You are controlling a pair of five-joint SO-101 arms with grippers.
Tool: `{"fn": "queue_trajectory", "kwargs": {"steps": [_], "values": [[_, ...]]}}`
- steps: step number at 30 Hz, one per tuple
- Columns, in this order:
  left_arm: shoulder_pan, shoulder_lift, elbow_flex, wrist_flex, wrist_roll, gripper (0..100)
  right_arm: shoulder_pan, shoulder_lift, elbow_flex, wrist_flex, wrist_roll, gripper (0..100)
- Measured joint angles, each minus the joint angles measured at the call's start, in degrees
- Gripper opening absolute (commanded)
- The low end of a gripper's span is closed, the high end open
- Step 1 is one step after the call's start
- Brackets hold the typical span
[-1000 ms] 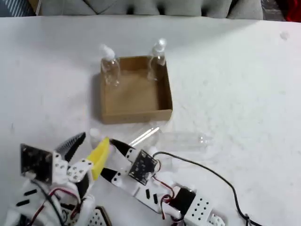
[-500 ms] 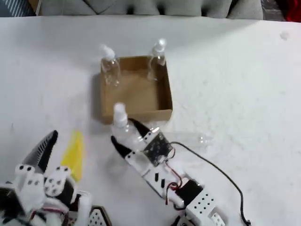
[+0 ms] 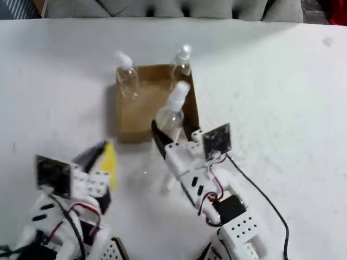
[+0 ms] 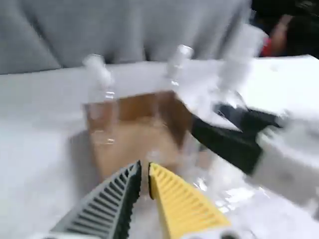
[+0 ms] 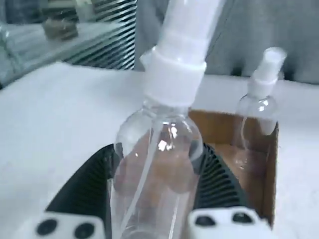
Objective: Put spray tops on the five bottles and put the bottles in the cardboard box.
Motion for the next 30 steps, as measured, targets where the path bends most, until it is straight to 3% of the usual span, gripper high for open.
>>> {"fn": "queue_trajectory", "kwargs": {"steps": [7, 11, 16, 22, 30], "values": [[24.3, 0.0, 5.8, -0.3, -4.9, 2, 1.5, 0.0, -5.3, -0.1, -4.6, 1.5], [32.9, 0.0, 10.5, -4.5, -5.4, 2, 1.5, 0.0, -7.0, -0.1, -5.9, 1.5], [32.7, 0.2, 18.3, -13.5, -5.8, 2, -2.0, 0.0, -7.5, 0.4, -6.0, 1.5], [26.5, 0.5, 25.8, -25.2, -5.8, 2, -3.7, 0.0, -11.1, 11.6, -4.8, 1.5], [22.4, 0.4, 31.5, -32.6, -5.6, 2, -4.0, 0.0, -14.5, 20.7, -3.3, 1.5]]}}
